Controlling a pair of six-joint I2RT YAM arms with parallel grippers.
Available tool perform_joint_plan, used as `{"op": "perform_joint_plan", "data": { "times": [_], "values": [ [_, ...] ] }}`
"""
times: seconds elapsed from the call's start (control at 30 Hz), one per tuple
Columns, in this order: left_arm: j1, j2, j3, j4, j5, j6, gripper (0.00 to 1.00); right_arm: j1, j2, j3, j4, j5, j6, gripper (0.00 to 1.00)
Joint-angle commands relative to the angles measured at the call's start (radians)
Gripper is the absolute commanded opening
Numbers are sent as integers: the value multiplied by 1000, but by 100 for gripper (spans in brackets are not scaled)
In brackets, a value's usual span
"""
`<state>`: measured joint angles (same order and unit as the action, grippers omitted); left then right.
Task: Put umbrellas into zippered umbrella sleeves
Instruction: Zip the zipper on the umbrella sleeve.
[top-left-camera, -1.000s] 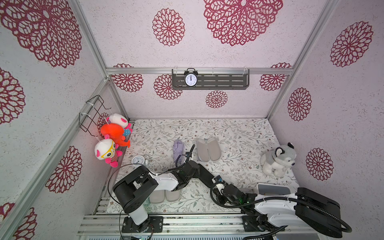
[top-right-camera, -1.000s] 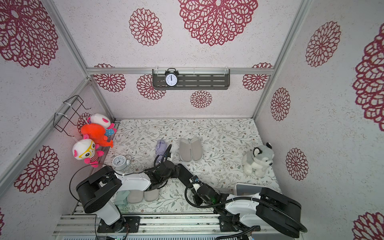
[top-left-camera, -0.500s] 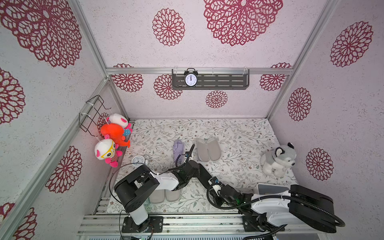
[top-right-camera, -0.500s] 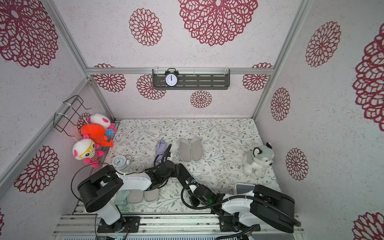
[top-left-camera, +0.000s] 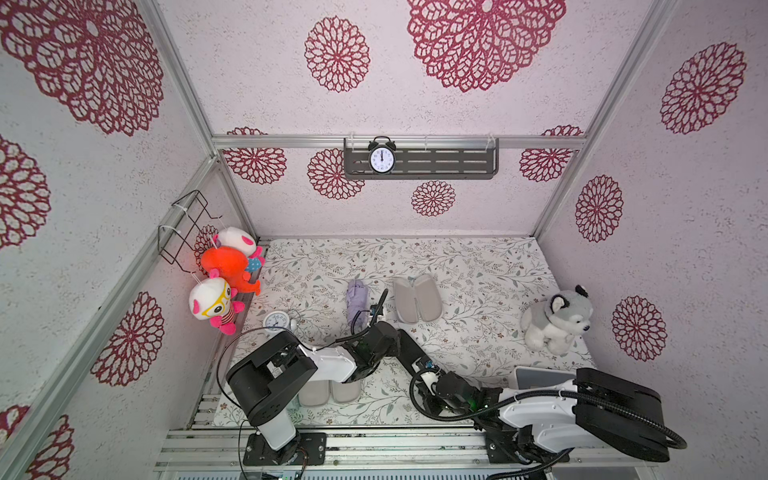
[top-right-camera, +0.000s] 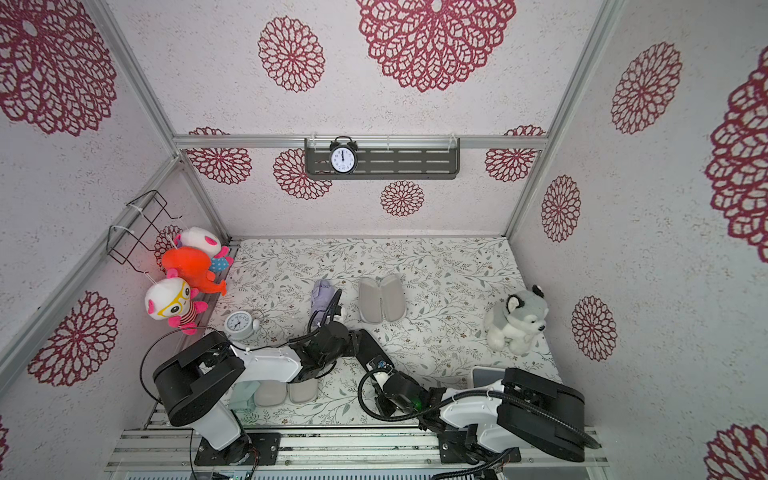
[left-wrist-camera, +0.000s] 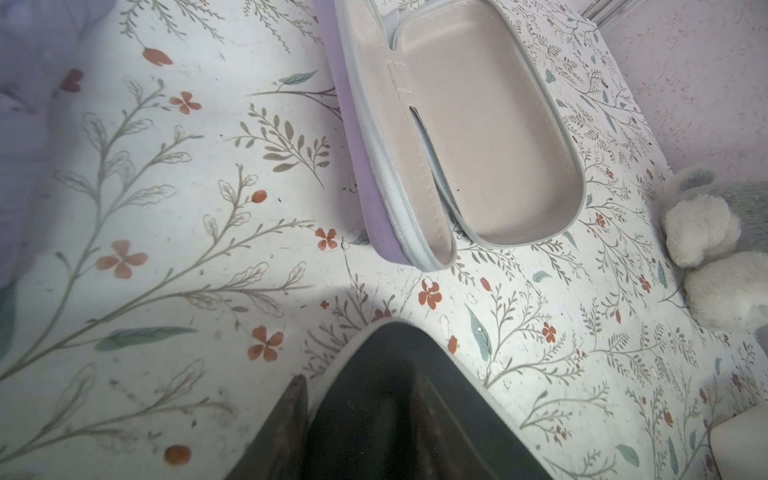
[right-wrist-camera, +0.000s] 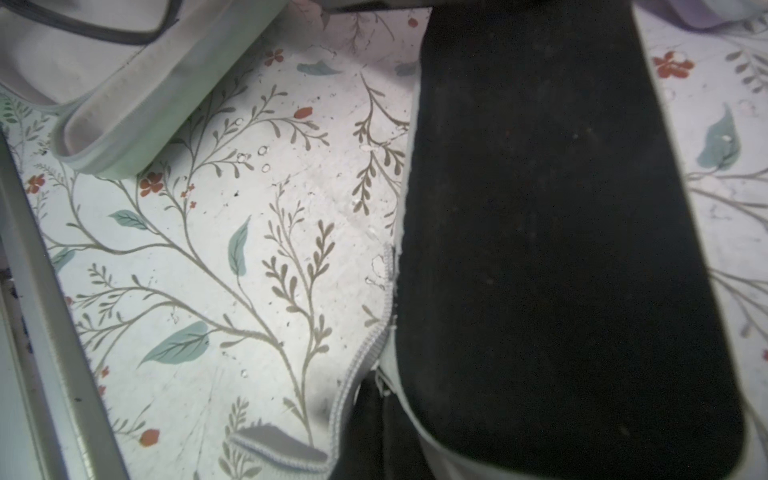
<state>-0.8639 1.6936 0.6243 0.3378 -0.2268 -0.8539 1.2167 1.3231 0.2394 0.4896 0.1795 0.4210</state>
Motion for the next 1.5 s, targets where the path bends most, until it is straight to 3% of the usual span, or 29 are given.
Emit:
{"op": "perform_joint_plan", "data": {
  "times": [0.0,0.37,0.57,0.77,0.87,1.07,1.23,1.47],
  "values": [
    [-54,41,-92,-304,203,-48,39,1,36,69,41,52,36,0],
    [-92,1,-126,-272,239,-89,35,0,78,124,20,213,61,0],
    [-100,-2,-133,-266,247,-94,35,-1,123,162,28,225,29,0],
    [-106,-17,-146,-265,257,-97,35,0,69,141,-77,174,-13,0],
    [-112,-47,-150,-286,257,-100,35,-38,19,105,-133,181,-6,7],
    [-154,-147,-136,-343,259,-111,37,-56,-138,43,-244,190,23,31],
    [-179,-218,-121,-442,200,-110,40,-56,-276,10,-343,206,46,35],
    [-159,-301,-107,-541,89,-90,49,-46,-375,-24,-353,128,48,36]
  ]
}}
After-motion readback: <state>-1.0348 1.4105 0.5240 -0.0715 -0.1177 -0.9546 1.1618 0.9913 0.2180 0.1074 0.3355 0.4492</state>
